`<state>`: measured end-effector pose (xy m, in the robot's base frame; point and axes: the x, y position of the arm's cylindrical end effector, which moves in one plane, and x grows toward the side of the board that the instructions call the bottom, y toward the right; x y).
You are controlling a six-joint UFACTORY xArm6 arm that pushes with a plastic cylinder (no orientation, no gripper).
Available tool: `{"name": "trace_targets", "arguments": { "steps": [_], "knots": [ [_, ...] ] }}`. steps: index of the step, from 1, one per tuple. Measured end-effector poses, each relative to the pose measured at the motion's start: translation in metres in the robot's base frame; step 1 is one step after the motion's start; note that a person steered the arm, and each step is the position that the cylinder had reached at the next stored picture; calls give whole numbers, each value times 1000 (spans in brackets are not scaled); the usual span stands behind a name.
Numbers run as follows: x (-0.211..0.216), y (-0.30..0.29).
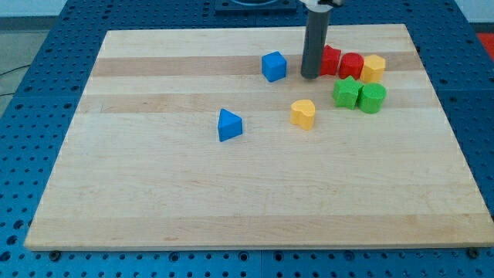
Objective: Push the blue cube to the left of the green star
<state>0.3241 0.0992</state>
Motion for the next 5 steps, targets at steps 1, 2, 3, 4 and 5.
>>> {"name": "trace_targets", "arguments": {
  "steps": [1, 2, 3, 4, 5],
  "knots": [
    [-28, -2],
    [-49, -17],
    [-43, -20],
    [-90, -85],
    [-72, -129]
  ]
}}
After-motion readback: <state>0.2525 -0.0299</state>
